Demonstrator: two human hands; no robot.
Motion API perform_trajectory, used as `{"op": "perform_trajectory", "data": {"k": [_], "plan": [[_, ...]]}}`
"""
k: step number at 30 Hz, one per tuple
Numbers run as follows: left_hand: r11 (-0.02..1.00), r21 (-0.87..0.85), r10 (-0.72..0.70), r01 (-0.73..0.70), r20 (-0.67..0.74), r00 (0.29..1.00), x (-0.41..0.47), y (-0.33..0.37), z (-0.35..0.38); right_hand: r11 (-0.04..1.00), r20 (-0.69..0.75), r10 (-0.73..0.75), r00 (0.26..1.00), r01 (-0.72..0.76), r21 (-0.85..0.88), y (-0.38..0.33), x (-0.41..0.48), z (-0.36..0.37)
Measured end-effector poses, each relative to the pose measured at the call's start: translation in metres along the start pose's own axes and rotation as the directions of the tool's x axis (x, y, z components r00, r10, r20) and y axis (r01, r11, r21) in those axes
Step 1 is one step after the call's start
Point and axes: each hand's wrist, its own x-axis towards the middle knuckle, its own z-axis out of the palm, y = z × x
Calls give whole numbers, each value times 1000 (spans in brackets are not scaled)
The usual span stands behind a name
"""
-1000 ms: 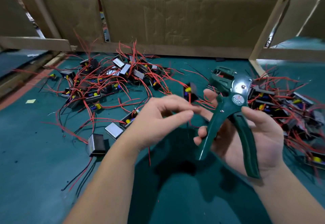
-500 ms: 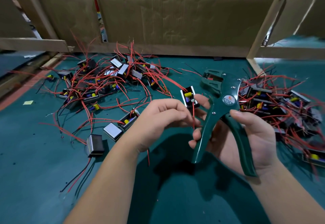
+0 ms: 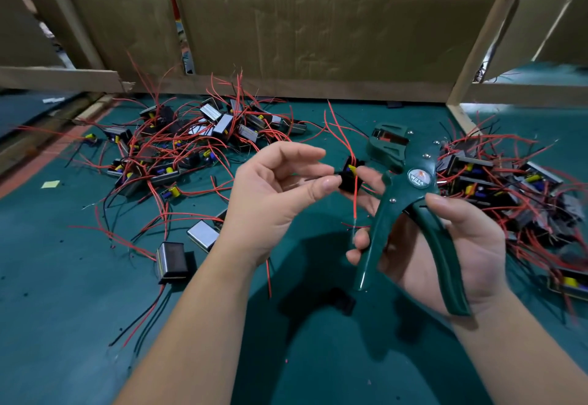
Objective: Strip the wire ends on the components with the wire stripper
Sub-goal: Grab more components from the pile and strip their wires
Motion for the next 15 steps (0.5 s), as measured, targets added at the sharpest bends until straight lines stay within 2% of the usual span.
{"op": "perform_trajectory", "data": {"k": [3, 5, 7, 8, 12, 15], "plan": [[996, 91, 25, -25, -2, 1000, 0, 0, -1, 997, 45, 27, 999, -30, 76, -1, 0, 0], [971, 234, 39, -46, 32, 999, 0, 1, -5, 986, 103, 35, 994, -51, 157, -3, 0, 0], [869, 474, 103, -143, 109, 989, 0, 2, -8, 980, 119, 41, 992, -63, 188, -4, 0, 0], [822, 538, 127, -185, 144, 982, 0, 2, -8, 978, 118, 45, 992, -68, 197, -5, 0, 0], [790, 565, 172, -236, 166, 971, -3, 1, -1, 982, 73, 64, 995, -76, 176, -3, 1, -2], [771, 582, 196, -259, 170, 966, -4, 0, 2, 968, 129, 76, 989, -104, 227, 1, 2, -1]]}}
